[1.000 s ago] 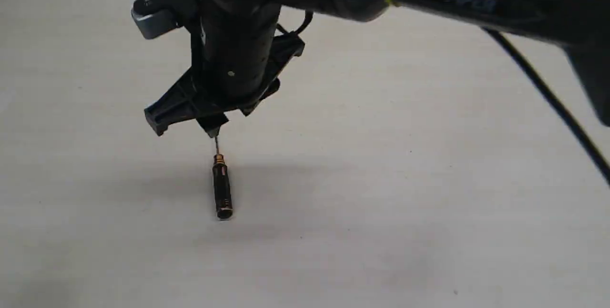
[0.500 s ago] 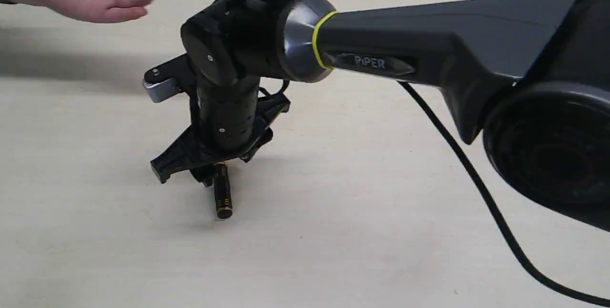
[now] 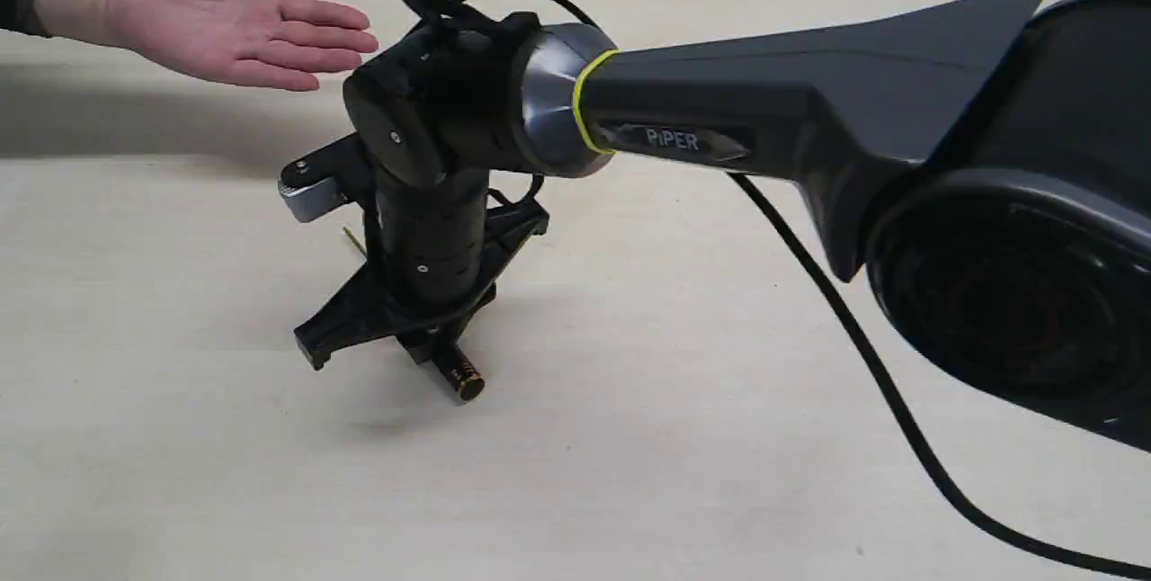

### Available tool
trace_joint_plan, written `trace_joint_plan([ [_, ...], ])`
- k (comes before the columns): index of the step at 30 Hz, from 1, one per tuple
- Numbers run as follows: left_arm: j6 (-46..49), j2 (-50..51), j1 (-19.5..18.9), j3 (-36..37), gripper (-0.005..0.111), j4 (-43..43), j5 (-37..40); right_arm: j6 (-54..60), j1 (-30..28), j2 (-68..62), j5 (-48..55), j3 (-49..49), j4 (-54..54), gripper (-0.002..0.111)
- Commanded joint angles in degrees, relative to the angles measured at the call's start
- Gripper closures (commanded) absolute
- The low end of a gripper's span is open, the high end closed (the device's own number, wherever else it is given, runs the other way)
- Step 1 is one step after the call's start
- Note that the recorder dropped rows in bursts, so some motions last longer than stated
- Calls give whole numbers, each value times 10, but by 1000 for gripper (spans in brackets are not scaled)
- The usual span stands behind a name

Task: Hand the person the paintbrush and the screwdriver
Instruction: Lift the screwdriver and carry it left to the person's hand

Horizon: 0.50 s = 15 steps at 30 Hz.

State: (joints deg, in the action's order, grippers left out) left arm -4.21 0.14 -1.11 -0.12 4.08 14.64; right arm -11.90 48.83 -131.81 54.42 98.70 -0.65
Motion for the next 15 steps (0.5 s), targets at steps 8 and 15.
trace_joint_plan([
  [8,-1,-1,5,1,107,0,-4,37,-1,99,71,-1,3,104],
  [15,-1,-1,5,1,107,0,-4,46,-1,211,7,-1,1,104],
])
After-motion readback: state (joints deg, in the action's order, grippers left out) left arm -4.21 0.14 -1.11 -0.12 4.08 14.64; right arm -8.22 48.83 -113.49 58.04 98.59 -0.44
